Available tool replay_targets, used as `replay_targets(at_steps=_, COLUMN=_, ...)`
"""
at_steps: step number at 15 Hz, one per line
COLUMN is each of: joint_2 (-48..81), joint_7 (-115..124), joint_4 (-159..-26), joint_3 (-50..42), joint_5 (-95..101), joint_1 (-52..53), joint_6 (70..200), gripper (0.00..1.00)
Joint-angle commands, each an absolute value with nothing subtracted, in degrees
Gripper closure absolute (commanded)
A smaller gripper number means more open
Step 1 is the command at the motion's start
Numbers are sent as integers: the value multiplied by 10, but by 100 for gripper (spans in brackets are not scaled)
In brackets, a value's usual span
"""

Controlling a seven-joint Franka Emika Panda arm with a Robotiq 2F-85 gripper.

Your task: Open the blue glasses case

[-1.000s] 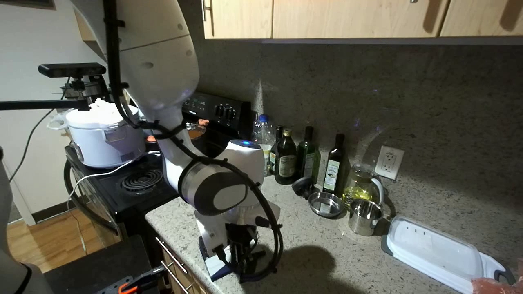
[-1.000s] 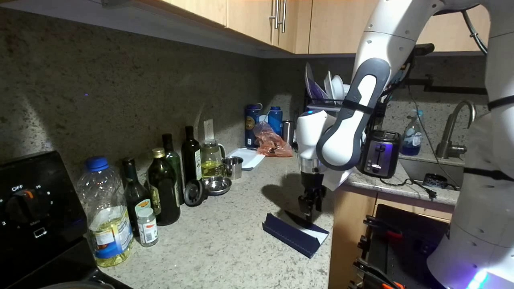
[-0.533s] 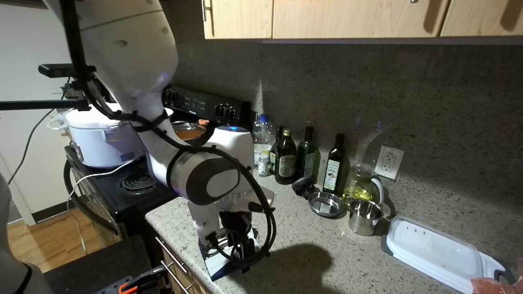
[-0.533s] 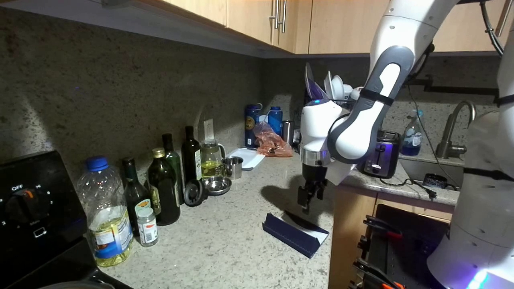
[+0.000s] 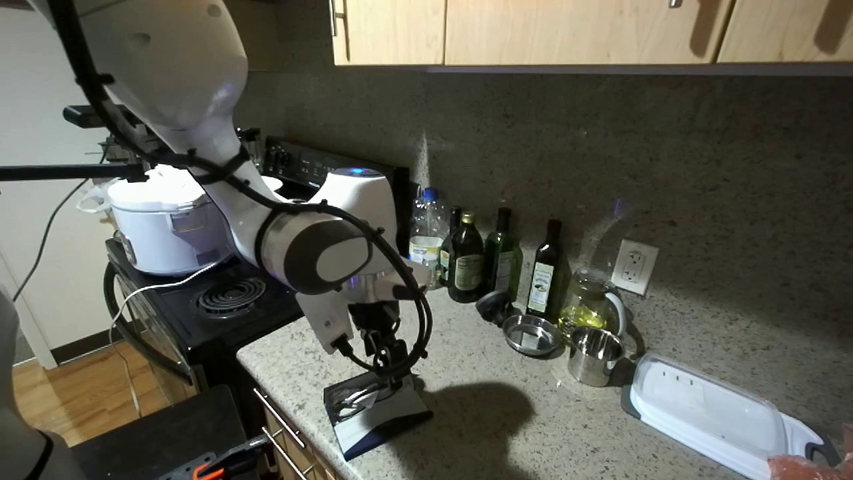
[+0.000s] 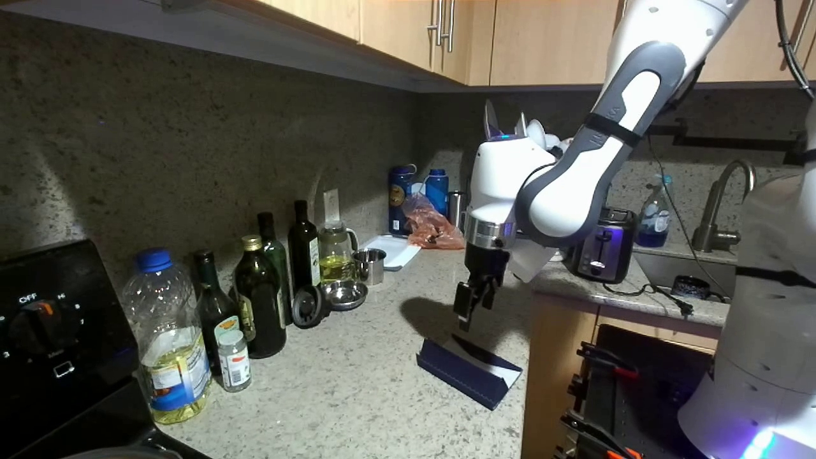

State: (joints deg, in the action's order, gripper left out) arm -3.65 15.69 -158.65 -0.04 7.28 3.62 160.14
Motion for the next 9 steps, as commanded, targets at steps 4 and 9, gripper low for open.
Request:
replay_targets(at_steps=4, joint_2=-108, joint_7=20, joint_4=-1599, joint_3=30, joint_5=-70, joint_1=81, joint_6=1597, gripper=0)
replay_targets(at_steps=9, joint_2=-104, joint_7=-8, joint_4=-1587, joint_3=34, joint_5=-98, joint_1=97, joint_6=1597, gripper=0)
